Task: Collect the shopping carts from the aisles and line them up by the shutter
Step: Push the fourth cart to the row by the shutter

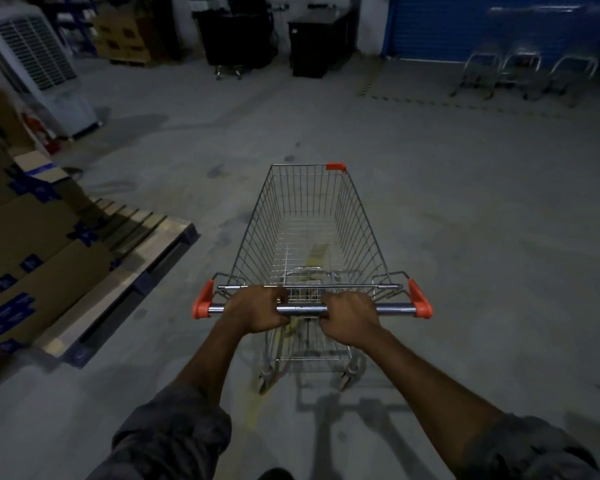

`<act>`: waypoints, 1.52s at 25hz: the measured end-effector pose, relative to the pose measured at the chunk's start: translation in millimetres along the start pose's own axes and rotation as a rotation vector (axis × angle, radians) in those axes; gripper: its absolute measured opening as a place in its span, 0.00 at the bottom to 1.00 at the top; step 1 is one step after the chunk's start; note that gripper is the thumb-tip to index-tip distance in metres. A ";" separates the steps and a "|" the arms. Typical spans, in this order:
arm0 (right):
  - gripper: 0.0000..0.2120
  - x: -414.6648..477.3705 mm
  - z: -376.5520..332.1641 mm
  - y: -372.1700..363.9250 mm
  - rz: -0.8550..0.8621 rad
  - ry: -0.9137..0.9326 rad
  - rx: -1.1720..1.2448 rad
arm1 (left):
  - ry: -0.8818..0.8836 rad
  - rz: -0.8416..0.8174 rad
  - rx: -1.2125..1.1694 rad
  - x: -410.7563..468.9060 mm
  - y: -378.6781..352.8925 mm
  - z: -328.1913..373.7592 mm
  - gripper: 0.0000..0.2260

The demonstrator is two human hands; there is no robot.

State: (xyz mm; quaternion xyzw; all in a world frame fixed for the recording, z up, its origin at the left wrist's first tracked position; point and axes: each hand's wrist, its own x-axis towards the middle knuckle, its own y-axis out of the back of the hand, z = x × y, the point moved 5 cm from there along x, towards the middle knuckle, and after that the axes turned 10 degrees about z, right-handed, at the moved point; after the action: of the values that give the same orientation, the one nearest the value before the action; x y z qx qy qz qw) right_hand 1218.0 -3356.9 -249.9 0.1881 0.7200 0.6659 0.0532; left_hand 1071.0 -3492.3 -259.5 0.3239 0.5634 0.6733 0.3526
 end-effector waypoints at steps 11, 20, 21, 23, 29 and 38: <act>0.16 106.5 110.9 -7.1 0.017 -0.208 -0.017 | -0.158 -0.153 -0.011 175.8 -10.2 18.9 0.18; 0.18 195.1 196.3 -24.2 0.040 -0.426 -0.047 | -0.363 -0.096 -0.010 315.7 -17.3 30.4 0.16; 0.17 204.1 206.9 -25.2 0.053 -0.433 -0.057 | -0.370 -0.089 -0.002 331.5 -20.8 33.5 0.17; 0.16 221.8 230.5 -26.0 0.095 -0.422 -0.071 | -0.365 -0.069 0.006 364.7 -26.7 40.7 0.19; 0.21 277.2 320.3 -29.1 0.099 -0.414 -0.067 | -0.361 -0.038 -0.036 468.4 -41.3 75.5 0.20; 0.34 361.4 455.2 -15.7 0.024 -0.440 0.019 | -0.407 -0.013 -0.013 617.4 -48.9 138.9 0.23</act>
State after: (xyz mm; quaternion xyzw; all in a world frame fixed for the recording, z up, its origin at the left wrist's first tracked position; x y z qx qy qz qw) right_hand 1029.9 -2806.7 -251.4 0.3381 0.6949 0.6025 0.1993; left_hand 857.8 -2894.4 -262.2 0.4474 0.4783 0.5953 0.4655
